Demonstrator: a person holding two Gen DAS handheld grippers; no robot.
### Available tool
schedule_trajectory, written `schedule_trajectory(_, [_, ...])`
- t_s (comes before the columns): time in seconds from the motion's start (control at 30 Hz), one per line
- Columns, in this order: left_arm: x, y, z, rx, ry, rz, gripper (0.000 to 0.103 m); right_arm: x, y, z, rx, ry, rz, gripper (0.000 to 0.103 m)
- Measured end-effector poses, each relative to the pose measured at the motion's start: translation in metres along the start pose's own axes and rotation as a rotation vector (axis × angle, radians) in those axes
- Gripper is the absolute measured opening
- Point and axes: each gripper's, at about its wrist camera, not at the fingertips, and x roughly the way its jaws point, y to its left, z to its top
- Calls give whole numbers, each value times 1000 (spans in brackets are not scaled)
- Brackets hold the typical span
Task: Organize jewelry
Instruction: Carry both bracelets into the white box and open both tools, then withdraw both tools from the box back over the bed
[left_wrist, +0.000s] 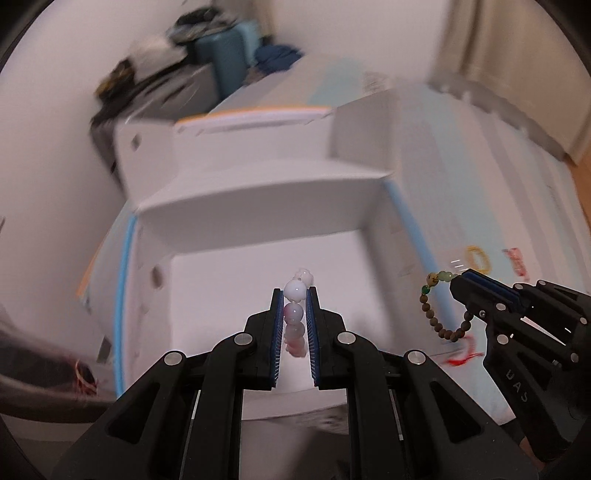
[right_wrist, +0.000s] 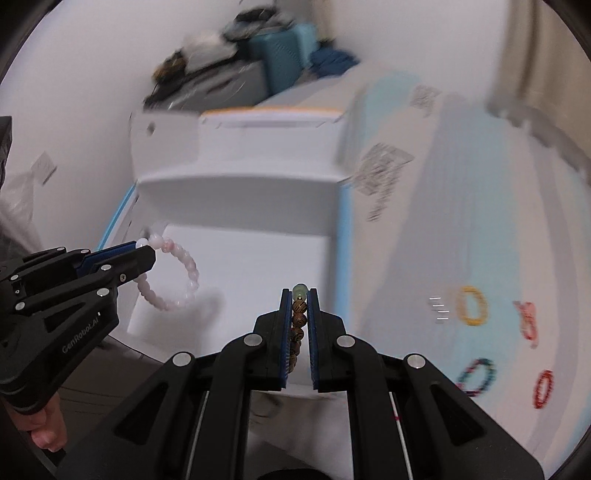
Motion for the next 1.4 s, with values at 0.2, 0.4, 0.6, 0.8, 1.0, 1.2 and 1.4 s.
schedule_trajectory(0.2, [47, 55, -16, -73, 135, 22, 11, 63, 23, 5, 9, 151, 37, 7])
schedule_trajectory(0.4, [90, 84, -28, -120, 261, 3, 11, 103, 20, 0, 32, 255, 21, 7])
schedule_trajectory(0.6, [118, 86, -34, -110, 337, 24, 12, 123, 14, -6, 37, 313, 13, 7])
schedule_trajectory(0.8, [119, 86, -36, -115, 342, 39, 14, 128, 11, -11, 39, 328, 9, 12])
schedule_trajectory(1.0, [104, 80, -30, -110, 283, 64, 36, 123, 18, -6, 31, 282, 46, 47])
schedule_trajectory(1.2, [78, 74, -35, -114, 226, 80, 52, 98, 23, -4, 19, 225, 89, 66])
schedule_trajectory(1.4, [38, 61, -33, -116, 103, 100, 88, 42, 9, 0, 4, 90, 91, 85])
